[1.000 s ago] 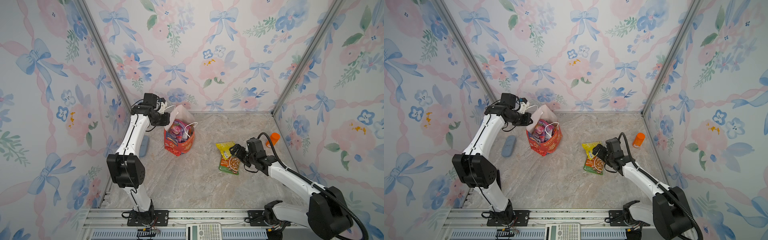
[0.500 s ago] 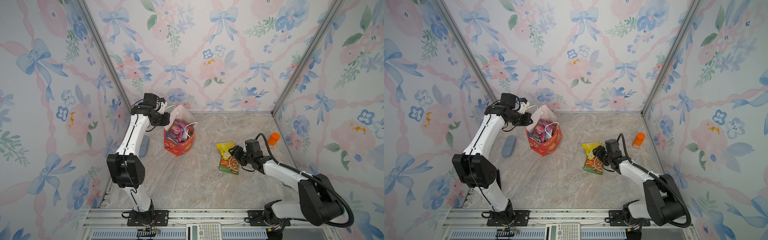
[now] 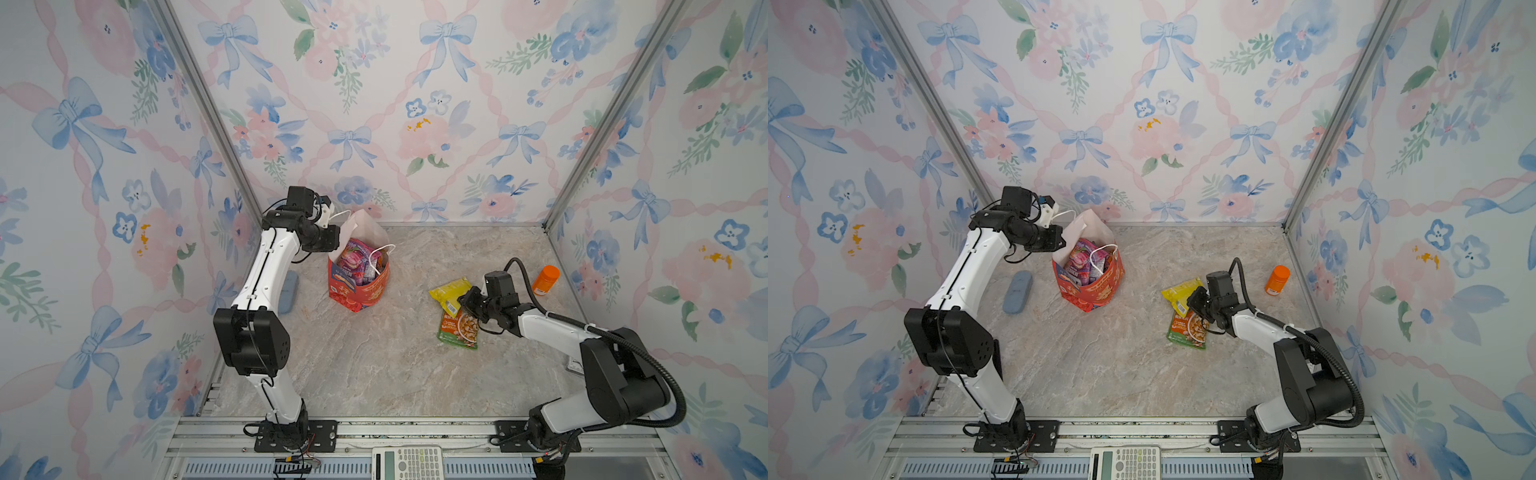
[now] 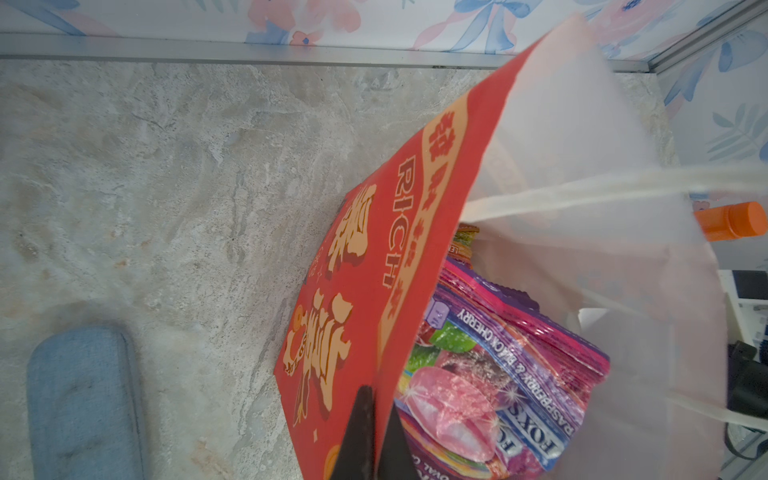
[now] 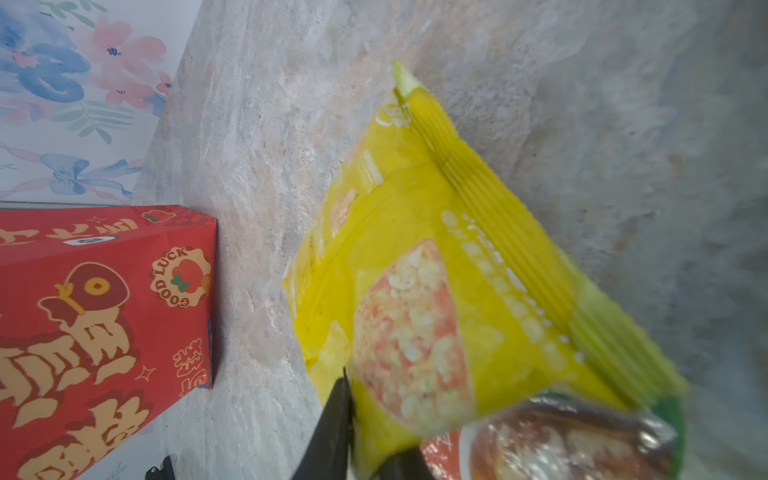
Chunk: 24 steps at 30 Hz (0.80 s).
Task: Place the snacks into the paper bag
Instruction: 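Grasp the yellow cracker packet with the right gripper and lift it, then carry the yellow packet over the bag opening beside the left gripper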
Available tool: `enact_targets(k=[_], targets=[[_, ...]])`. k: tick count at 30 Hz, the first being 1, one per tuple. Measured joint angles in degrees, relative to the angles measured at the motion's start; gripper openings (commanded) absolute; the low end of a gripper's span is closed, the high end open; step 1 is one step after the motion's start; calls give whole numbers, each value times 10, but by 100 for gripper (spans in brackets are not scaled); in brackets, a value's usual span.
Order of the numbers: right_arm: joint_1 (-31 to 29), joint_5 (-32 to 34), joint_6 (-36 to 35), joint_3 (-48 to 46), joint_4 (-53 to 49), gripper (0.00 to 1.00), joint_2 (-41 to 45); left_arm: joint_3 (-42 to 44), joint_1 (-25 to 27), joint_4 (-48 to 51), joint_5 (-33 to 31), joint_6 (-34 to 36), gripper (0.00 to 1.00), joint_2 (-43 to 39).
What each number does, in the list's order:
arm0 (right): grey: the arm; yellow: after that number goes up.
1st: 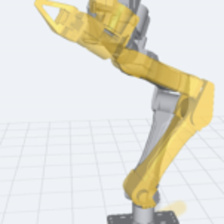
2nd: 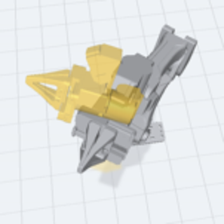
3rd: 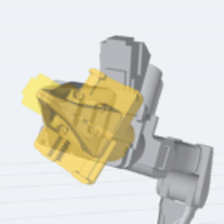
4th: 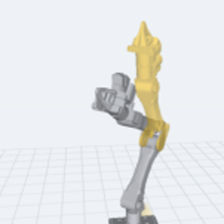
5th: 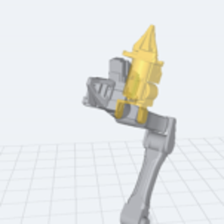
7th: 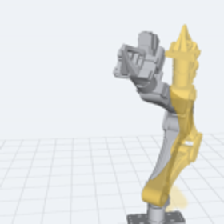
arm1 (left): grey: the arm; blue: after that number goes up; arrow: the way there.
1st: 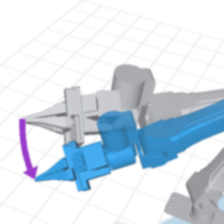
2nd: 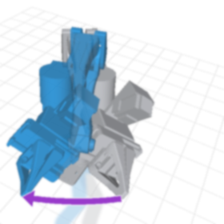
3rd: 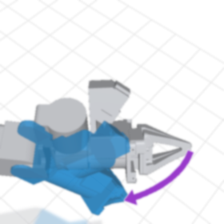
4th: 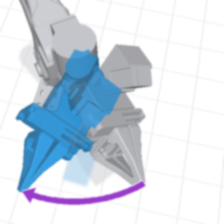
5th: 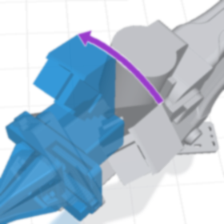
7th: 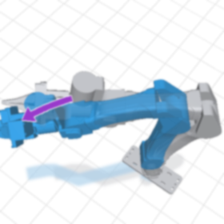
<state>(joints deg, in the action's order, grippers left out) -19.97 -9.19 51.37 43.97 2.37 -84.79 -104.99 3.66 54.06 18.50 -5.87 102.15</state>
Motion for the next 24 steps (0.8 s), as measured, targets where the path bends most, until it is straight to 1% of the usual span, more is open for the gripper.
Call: enact_targets(k=[4,10,17,24], targets=[[-40,33,-54,78,-64,9,21,0,0,0,0,0,0,0],[-99,74,-134,203,-145,8,25,1,0,0,0,0,0,0],[-129,89,-197,336,-213,8,10,1,0,0,0,0,0,0],[-140,89,-238,485,-237,8,-47,1,0,0,0,0,0,0]])
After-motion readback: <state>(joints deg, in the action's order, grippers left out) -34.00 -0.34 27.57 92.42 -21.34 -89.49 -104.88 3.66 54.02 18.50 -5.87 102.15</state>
